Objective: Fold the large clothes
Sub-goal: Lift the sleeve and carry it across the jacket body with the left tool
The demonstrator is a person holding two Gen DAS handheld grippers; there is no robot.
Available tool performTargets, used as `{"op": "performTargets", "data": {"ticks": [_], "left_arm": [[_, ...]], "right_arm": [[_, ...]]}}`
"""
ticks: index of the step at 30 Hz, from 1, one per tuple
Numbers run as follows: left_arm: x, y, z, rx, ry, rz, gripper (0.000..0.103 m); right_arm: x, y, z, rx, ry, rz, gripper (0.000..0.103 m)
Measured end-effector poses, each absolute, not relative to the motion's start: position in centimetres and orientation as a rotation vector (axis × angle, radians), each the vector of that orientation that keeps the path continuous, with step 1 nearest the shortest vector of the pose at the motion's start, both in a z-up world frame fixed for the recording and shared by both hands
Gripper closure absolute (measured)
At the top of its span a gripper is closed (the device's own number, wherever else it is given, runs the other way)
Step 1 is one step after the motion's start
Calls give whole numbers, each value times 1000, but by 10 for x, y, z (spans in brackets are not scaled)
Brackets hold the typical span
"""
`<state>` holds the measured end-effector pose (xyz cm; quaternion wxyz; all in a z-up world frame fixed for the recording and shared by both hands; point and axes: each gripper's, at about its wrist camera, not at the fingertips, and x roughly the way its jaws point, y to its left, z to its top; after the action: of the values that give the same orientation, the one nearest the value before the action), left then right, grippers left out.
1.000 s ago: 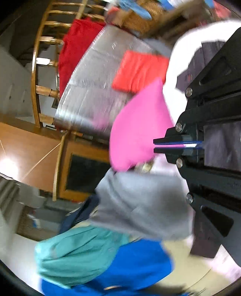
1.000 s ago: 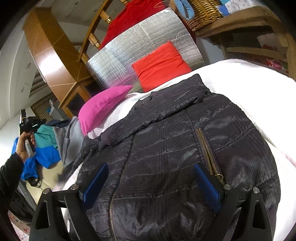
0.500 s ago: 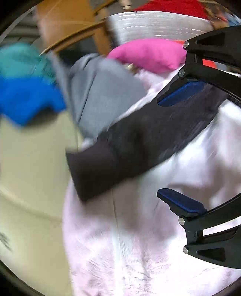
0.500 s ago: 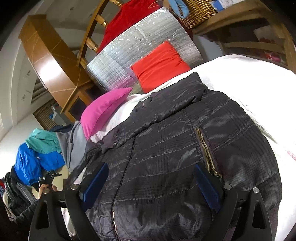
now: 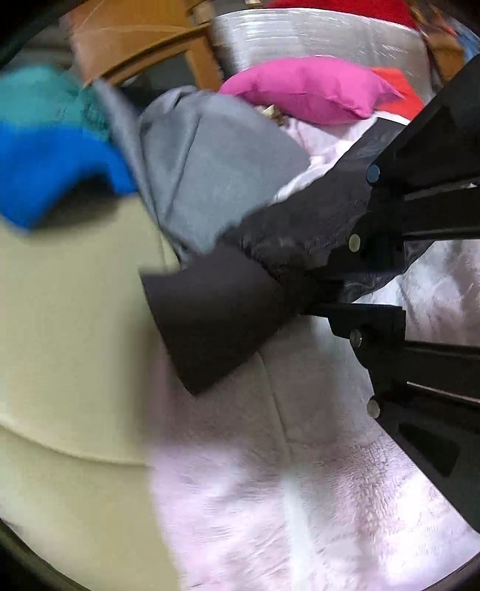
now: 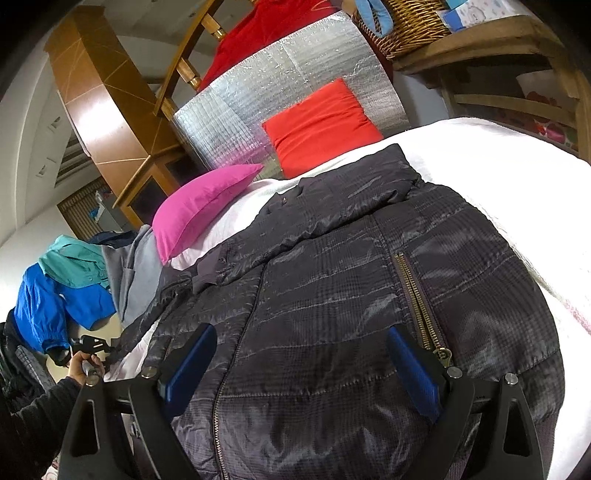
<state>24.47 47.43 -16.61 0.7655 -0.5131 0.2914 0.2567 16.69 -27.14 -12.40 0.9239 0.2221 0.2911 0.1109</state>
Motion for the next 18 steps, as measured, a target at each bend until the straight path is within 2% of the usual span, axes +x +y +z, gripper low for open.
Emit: {"op": "performTargets", "data": {"ticks": [5,11,18], "left_arm": [[260,434,-80,-848,568,501,93],[292,335,33,-614,462,284,94],[344,182,89,-399,450,-11,94]], "right_arm": [[164,-277,-123,486,583,241,8],[161,-291,-124,568,559,264,8],[157,-306,-125,654,536,278,8]]}}
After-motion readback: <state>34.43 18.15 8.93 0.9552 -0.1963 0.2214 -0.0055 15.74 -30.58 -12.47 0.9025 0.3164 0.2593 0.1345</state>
